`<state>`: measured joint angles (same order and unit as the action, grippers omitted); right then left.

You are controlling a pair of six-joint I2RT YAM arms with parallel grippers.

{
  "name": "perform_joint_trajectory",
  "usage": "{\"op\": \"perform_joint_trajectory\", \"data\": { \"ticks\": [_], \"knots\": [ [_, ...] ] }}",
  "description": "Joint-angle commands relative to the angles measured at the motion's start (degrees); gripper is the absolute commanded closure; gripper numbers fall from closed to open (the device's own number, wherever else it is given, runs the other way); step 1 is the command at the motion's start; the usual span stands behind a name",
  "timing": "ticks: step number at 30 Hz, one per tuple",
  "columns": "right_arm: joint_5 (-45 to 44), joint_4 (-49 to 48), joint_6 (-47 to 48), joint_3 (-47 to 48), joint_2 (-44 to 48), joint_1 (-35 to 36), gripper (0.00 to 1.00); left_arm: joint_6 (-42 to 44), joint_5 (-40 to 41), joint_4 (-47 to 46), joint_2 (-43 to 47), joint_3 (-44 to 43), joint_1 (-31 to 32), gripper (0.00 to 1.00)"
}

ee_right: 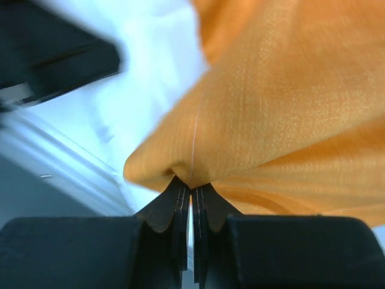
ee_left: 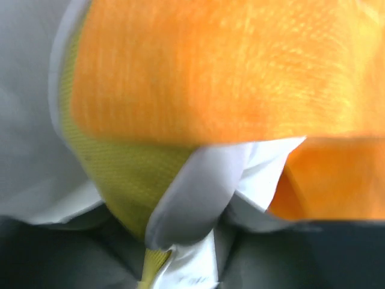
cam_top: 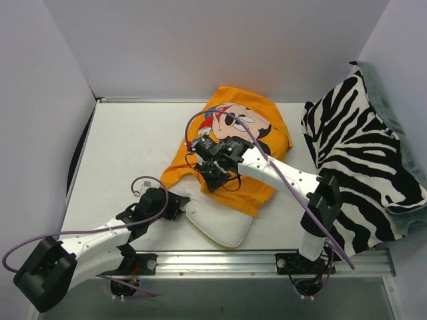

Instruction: Put the pillow into the pillowcase

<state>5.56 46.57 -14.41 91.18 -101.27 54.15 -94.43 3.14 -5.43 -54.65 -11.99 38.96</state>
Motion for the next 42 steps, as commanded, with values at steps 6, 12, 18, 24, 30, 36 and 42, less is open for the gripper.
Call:
{"op": "perform_joint_trajectory", "data": {
  "ticks": [6, 12, 18, 24, 30, 36, 42],
  "knots": [
    [37.0, -8.6, -13.3, 11.4, 2.7, 3.9, 1.00, 3.6, 3.6, -26.9, -22.9, -11.6, -6.4, 0.98],
    [32.7, -8.6, -13.0, -4.8, 8.3, -4.8, 1.00, 3.6, 5.3, -26.7, -18.4, -8.5, -8.9, 1.00],
    [25.1, -8.2, -11.3, -20.5, 9.4, -5.8, 1.00, 5.1, 2.3, -24.0, -7.0, -0.8, -10.2, 0.49],
    [21.5, -8.2, -12.3, -20.0, 11.8, -4.1, 0.95, 14.3, -3.1, 10.1, 13.0, -5.6, -10.4, 0.02],
    [22.5, -9.0, -14.7, -14.6, 10.3, -4.1, 1.00, 11.3, -9.1, 37.6, 28.3, -3.7, -9.9, 0.02],
    [23.4, -11.6, -16.8, -9.9, 4.3, -2.8, 1.00, 7.3, -16.1, 42.3, 33.2, 2.0, -8.8, 0.10],
    [26.2, -12.7, -18.1, -6.3, 0.8, -0.9, 1.00, 8.6, -12.2, 36.1, 29.3, 2.5, -6.8, 0.16]
  ]
}}
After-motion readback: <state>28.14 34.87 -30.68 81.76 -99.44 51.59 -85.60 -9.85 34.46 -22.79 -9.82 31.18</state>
